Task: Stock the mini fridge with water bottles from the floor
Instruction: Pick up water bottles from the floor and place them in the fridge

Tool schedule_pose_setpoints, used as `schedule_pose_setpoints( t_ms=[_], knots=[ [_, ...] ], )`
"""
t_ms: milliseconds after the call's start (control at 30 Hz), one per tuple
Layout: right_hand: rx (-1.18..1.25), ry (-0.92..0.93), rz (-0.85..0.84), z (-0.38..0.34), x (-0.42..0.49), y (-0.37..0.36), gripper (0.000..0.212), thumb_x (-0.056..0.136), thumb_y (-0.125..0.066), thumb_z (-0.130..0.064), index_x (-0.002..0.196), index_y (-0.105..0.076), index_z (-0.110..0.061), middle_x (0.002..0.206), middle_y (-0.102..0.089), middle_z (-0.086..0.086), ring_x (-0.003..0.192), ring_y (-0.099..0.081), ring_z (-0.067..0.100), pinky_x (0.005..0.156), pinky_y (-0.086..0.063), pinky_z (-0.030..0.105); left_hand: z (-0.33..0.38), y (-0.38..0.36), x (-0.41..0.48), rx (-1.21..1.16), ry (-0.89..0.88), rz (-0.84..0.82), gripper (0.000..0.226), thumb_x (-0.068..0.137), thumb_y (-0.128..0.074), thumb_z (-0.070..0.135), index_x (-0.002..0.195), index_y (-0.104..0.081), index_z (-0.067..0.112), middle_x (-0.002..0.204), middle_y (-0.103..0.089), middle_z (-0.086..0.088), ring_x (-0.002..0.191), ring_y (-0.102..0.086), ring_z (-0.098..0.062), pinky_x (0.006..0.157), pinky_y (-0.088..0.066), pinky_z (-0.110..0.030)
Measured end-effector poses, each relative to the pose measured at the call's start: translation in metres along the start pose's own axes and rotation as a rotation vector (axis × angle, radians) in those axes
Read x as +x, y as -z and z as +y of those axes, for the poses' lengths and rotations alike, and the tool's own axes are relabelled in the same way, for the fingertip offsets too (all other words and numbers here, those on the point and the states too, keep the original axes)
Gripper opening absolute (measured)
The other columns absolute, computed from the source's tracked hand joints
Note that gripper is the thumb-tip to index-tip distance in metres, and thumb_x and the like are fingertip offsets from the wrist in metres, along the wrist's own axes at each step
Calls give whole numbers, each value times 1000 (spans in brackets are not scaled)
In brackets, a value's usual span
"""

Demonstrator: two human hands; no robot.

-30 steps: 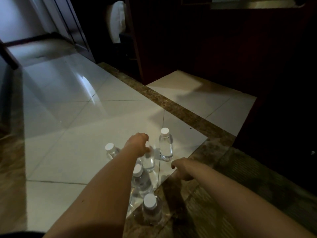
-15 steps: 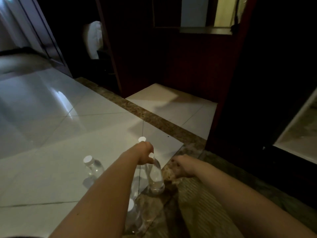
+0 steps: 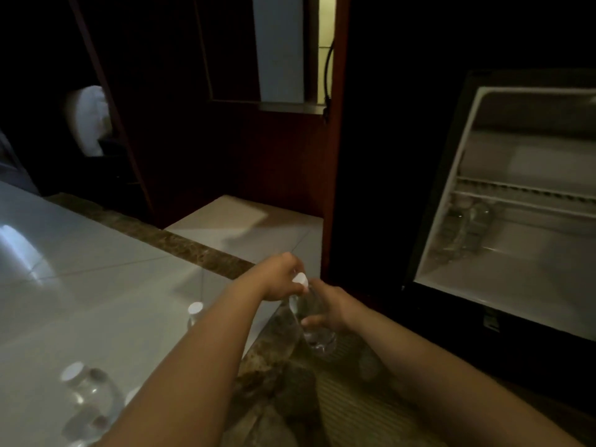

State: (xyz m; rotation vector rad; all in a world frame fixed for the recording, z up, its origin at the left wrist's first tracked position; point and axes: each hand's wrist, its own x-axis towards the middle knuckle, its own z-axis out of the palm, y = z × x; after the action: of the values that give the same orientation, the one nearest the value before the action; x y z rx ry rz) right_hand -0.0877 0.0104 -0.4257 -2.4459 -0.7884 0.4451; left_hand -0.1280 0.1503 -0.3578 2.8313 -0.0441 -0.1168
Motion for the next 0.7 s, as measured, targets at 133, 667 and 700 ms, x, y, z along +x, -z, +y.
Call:
schedule_pose_setpoints(
  t_ms=[133, 667, 700],
  knots=[
    [54, 43, 111, 12, -20, 39, 67, 77, -74, -26, 134, -38, -25, 135, -50, 2, 124, -48, 20, 101, -43, 35, 32, 17, 14, 10, -116, 40, 35, 84, -65, 31, 113, -62, 12, 113, -61, -9, 104, -55, -24, 79, -42, -29],
    [18, 116, 433, 75, -68, 217, 58, 78, -74, -25, 127, -46, -14, 118, -59, -1, 109, -57, 12, 89, -48, 33, 163, 66, 71, -594, -328, 216, 34, 89, -59, 15, 122, -58, 6, 120, -62, -8, 114, -57, -17, 94, -46, -27],
    [32, 99, 477, 81, -70, 226, 53, 76, -75, -27, 121, -50, -16, 109, -61, -6, 100, -59, 8, 81, -48, 26, 173, 66, 76, -585, -338, 189, 37, 89, -59, 12, 125, -55, 4, 123, -60, -10, 116, -56, -19, 96, -45, -26]
  ],
)
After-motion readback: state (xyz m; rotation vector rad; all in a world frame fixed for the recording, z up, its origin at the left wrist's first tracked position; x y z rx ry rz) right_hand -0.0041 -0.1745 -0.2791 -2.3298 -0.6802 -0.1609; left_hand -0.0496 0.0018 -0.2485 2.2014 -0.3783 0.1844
